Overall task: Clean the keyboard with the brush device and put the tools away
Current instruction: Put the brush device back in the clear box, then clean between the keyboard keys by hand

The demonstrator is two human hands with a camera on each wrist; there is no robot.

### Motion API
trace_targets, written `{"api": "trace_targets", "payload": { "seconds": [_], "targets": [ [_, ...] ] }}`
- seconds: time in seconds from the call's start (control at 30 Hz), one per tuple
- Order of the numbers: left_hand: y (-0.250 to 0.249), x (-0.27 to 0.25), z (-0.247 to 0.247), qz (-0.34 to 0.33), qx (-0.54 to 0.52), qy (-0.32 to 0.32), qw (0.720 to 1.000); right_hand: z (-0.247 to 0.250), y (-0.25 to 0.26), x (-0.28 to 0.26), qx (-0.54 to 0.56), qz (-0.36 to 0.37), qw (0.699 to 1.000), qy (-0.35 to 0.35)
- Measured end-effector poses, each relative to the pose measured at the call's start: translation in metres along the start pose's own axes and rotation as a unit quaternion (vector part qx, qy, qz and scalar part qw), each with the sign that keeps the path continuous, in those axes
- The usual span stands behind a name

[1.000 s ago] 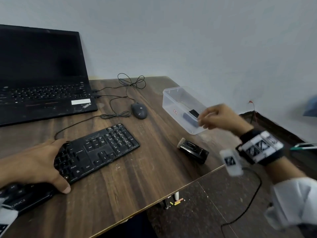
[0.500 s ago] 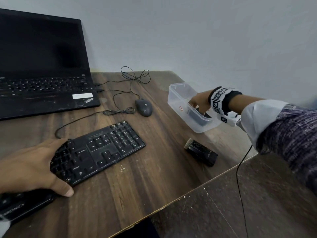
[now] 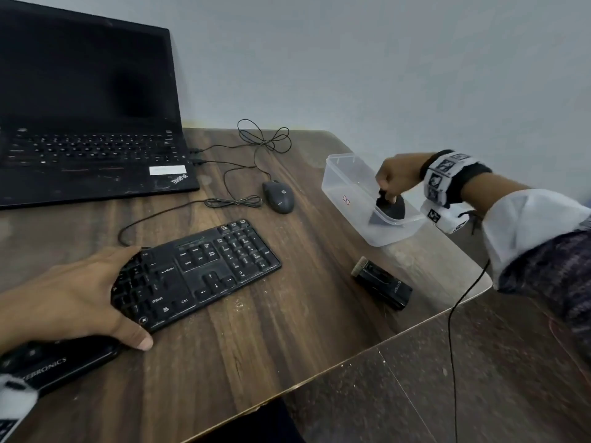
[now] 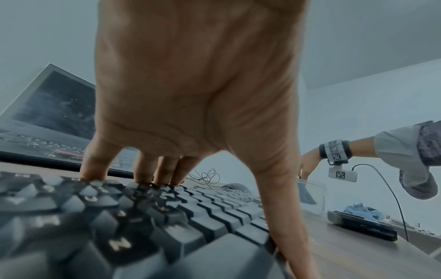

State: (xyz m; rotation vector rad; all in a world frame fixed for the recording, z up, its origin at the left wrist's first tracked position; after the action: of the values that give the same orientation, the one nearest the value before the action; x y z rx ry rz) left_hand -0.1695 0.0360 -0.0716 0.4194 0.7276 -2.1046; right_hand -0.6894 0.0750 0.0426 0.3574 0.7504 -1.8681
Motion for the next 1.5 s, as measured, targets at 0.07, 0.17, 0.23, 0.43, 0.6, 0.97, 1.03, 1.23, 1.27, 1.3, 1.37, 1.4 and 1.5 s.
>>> {"api": "trace_targets", "payload": {
  "seconds": [0.07,0.17,0.23,0.43,0.6,0.97,1.03,1.23,1.27,1.3,1.37,1.4,1.5],
  "targets": [
    [-0.005,-0.003,0.001,-0.011,-0.004,0.000,1.000,0.030,-0.008,-0.042,0.059,0.007,0.995,-0.084],
    [-0.003,-0.015,0.000,-0.013,0.002,0.014,1.000,0.060,-0.010,-0.120,0.178,0.029,0.955,-0.237],
    [0.006,-0.028,-0.001,-0.024,-0.007,0.020,0.999,0.059,-0.001,-0.168,0.317,0.093,0.878,-0.346],
    [0.090,-0.104,-0.012,0.055,-0.108,-0.042,0.992,-0.037,0.134,-0.200,0.680,0.247,0.636,-0.268],
    [0.152,-0.157,-0.037,0.063,-0.187,-0.100,0.975,-0.081,0.256,-0.163,0.760,0.276,0.584,-0.068],
    [0.143,-0.162,-0.044,-0.020,-0.214,-0.142,0.966,-0.022,0.434,-0.181,0.118,0.292,0.907,-0.279],
    [0.134,-0.174,-0.050,-0.013,-0.177,-0.174,0.969,-0.023,0.430,-0.187,0.149,0.305,0.894,-0.292],
    [0.105,-0.201,-0.084,-0.093,-0.246,-0.313,0.912,-0.039,0.404,-0.210,0.270,0.345,0.832,-0.340],
    [0.104,-0.201,-0.091,-0.112,-0.281,-0.327,0.895,-0.044,0.406,-0.210,0.273,0.350,0.830,-0.339],
    [0.104,-0.199,-0.098,-0.133,-0.314,-0.335,0.878,-0.047,0.407,-0.208,0.274,0.350,0.828,-0.341],
    [0.103,-0.194,-0.108,-0.174,-0.374,-0.340,0.845,-0.049,0.407,-0.206,0.291,0.335,0.821,-0.358],
    [0.104,-0.192,-0.111,-0.189,-0.398,-0.340,0.831,-0.048,0.407,-0.206,0.305,0.323,0.816,-0.369],
    [0.106,-0.187,-0.115,-0.210,-0.441,-0.344,0.802,-0.044,0.413,-0.210,0.317,0.298,0.809,-0.395]
  ]
}}
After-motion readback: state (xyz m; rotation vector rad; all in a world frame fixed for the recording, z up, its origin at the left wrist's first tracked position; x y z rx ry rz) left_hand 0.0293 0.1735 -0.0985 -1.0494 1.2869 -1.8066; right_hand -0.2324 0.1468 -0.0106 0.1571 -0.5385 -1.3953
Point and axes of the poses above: each hand's wrist, its own x-axis towards the middle knuckle, its own z-axis out of the back of the hand, y = z × x, the point moved 7 cm from there along x, towards the middle knuckle, and after that the axes turned 15 degrees about y, right-handed, at the moved point
